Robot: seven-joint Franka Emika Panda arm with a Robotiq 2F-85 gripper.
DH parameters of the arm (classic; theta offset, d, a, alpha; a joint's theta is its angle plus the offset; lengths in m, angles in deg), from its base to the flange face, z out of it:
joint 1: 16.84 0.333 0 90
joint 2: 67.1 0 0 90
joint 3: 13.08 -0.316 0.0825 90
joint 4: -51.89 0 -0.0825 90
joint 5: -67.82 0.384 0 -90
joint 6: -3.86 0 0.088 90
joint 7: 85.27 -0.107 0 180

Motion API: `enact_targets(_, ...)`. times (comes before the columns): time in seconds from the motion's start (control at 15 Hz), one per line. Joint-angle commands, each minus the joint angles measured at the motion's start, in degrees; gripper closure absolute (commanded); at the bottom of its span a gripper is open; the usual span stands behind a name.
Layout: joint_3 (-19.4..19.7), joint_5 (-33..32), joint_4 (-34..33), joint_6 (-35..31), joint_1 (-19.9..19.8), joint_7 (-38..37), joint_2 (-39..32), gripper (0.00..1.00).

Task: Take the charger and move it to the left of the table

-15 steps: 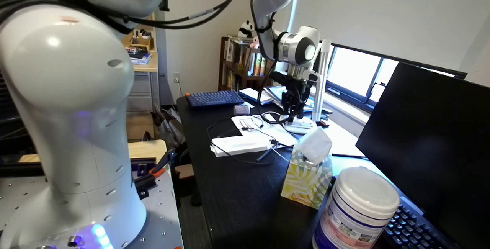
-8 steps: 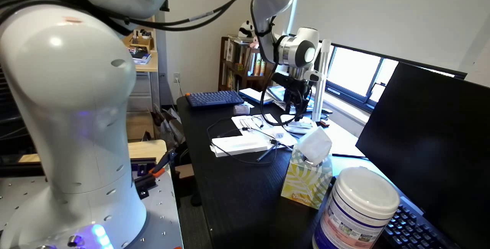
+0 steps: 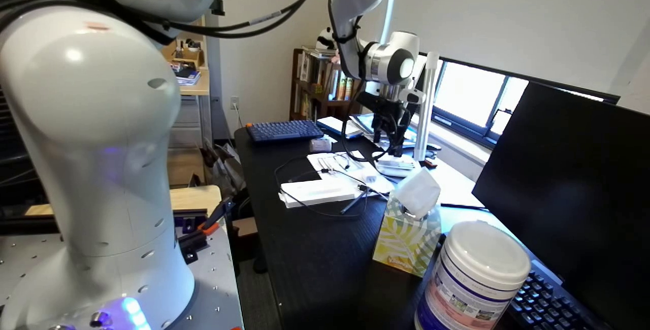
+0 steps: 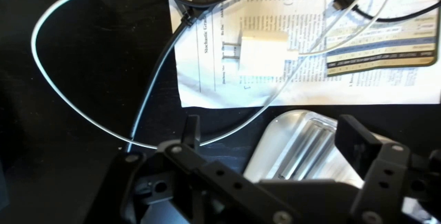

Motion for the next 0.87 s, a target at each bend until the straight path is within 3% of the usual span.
enact_targets(0.0,-2.2,0.6,11.3,0.1,0.7,2.1,12.6,0.0)
enact_targets(0.47,-8.1,1.5,24.0,7.4,0.2,0.9,33.1,0.0)
enact_targets(0.53,-8.1,0.0,18.3,6.2,-0.1,0.2,26.4,0.0)
enact_targets(0.8,-9.4,0.2,22.8,7.7,-0.9,0.3,32.7,0.0)
